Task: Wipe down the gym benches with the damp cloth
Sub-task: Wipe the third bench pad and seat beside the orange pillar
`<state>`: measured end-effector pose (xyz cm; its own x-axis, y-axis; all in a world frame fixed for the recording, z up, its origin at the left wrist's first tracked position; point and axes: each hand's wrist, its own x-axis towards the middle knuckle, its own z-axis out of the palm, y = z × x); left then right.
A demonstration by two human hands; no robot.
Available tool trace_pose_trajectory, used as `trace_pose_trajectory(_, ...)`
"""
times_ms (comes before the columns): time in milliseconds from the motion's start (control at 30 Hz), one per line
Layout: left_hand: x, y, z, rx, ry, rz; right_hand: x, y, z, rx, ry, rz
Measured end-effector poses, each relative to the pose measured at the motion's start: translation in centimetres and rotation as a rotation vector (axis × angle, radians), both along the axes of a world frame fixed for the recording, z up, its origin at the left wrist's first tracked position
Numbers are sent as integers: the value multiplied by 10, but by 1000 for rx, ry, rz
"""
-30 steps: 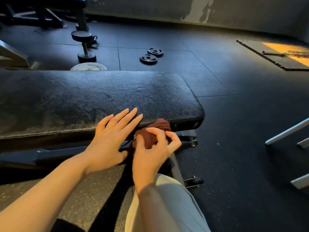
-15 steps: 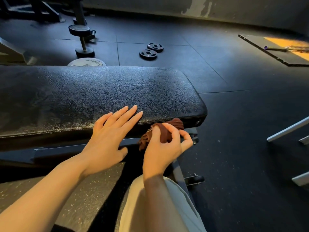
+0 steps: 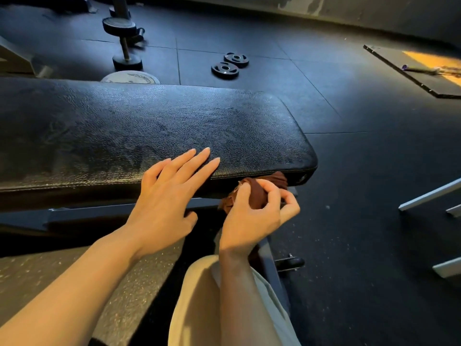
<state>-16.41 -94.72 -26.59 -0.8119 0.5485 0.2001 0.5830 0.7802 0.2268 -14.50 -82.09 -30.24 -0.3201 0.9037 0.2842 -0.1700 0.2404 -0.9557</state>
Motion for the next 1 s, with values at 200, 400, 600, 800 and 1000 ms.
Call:
trace_pose_trajectory(200,0,-3,1,19,-5,-8,-1,21,7,-55,-19,17)
trace_pose_trajectory(400,1,-1,0,2,7,4,-10,56,9,-171,-33,-139)
trace_pose_trajectory(600,0,-1,0,-13,15,1,5,-16,0,-65,-31,98)
trace_pose_trajectory(800,1,-1,1,2,29,6,2,6,4,-98,-40,81)
trace_pose_trajectory(1000,4,2,2,-9,52,25,2,19,3,-65,-23,16)
